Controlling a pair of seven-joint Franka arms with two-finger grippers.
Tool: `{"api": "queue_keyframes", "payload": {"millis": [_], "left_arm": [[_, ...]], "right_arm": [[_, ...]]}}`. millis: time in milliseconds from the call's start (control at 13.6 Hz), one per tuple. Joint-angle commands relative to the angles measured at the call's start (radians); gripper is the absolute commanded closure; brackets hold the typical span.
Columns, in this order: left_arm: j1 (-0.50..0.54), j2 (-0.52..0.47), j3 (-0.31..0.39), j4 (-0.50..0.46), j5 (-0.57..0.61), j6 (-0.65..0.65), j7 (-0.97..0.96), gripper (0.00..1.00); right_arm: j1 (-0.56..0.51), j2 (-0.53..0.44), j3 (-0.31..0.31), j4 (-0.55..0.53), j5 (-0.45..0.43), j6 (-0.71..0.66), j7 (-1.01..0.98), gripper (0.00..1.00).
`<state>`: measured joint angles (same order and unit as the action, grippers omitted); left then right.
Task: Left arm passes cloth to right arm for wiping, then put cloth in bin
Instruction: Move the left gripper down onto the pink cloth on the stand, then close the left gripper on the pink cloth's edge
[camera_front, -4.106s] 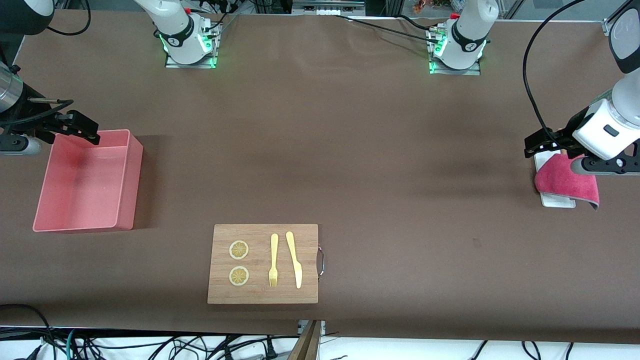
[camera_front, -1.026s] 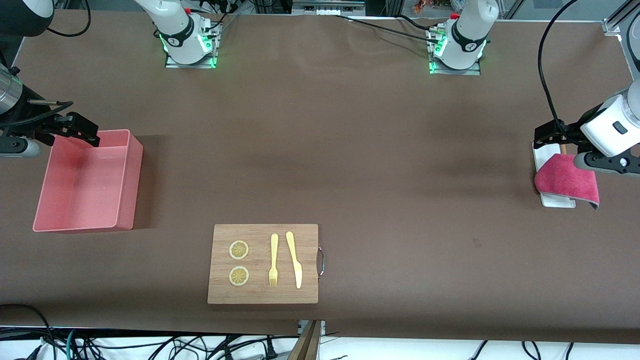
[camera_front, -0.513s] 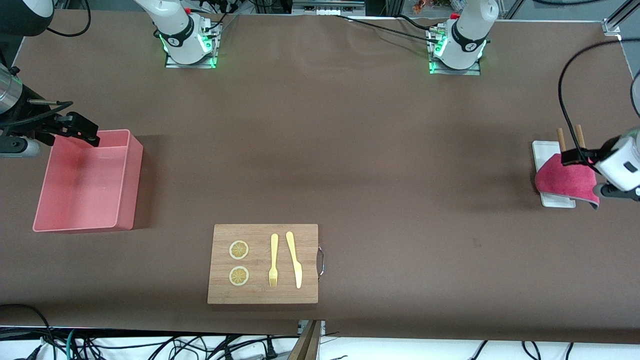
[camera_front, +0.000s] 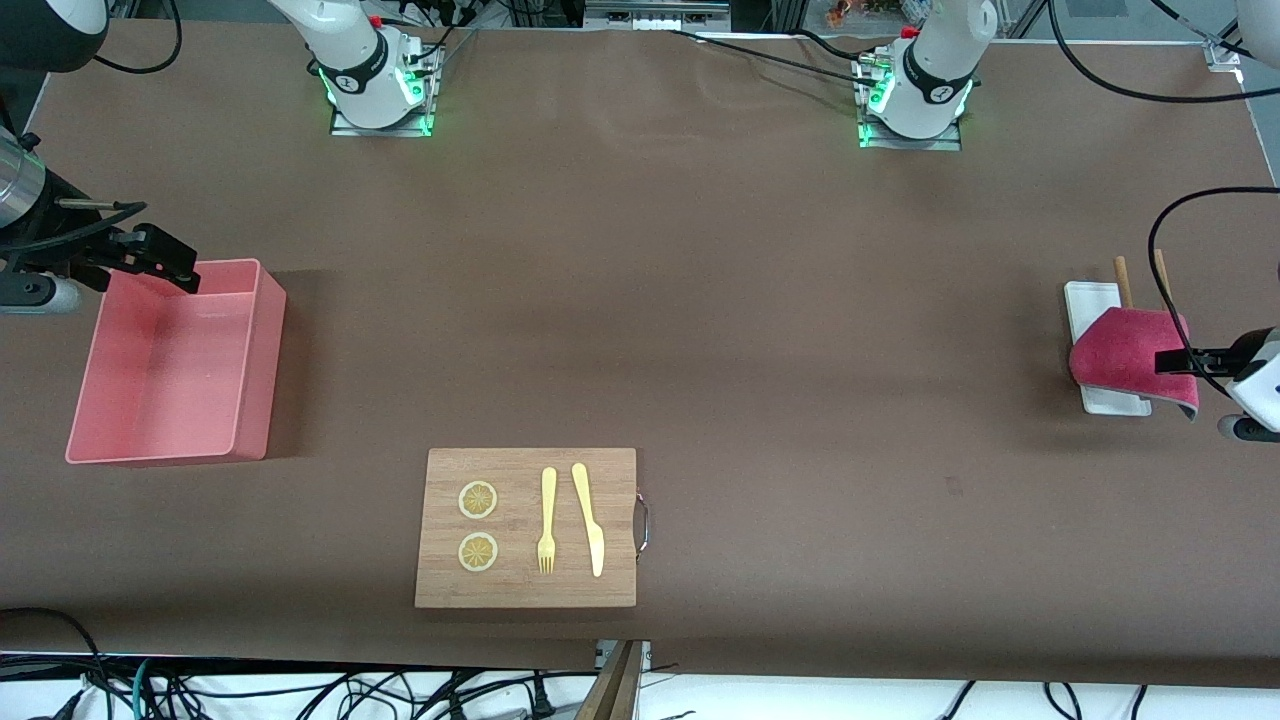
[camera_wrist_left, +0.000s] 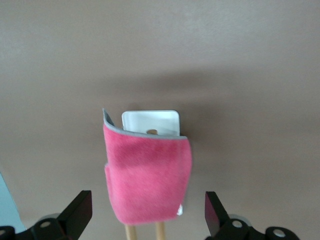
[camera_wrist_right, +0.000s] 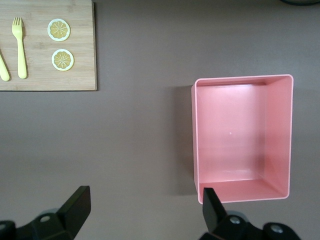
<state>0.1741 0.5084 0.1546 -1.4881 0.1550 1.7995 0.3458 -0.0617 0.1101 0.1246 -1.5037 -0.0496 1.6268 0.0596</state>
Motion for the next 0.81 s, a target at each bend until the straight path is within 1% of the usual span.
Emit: {"api": "queue_keyframes", "payload": {"millis": [0, 220, 367, 587, 660, 733], "left_arm": [[0.033, 0.036, -0.010, 0.014, -0.035, 0.015, 0.080, 0.03], [0.074, 0.070, -0.010, 0.015, -0.061, 0.030, 0.128, 0.04], [0.081, 0.087, -0.010, 0.014, -0.069, 0.037, 0.145, 0.05], [0.088, 0.096, -0.010, 0.014, -0.069, 0.038, 0.147, 0.14], [0.088, 0.101, -0.010, 0.014, -0.069, 0.038, 0.147, 0.18], [0.091, 0.104, -0.010, 0.014, -0.071, 0.040, 0.150, 0.20]], "right_arm": [[-0.004, -0.003, 0.007, 0.014, -0.004, -0.016, -0.009, 0.01], [-0.004, -0.003, 0.007, 0.014, -0.004, -0.016, -0.009, 0.01], [-0.004, -0.003, 0.007, 0.014, -0.004, -0.016, -0.009, 0.00], [-0.004, -0.001, 0.006, 0.014, -0.004, -0.016, -0.011, 0.01], [-0.004, -0.003, 0.007, 0.014, -0.004, -0.016, -0.011, 0.01], [-0.004, -0.001, 0.007, 0.014, -0.004, -0.016, -0.011, 0.01]]}}
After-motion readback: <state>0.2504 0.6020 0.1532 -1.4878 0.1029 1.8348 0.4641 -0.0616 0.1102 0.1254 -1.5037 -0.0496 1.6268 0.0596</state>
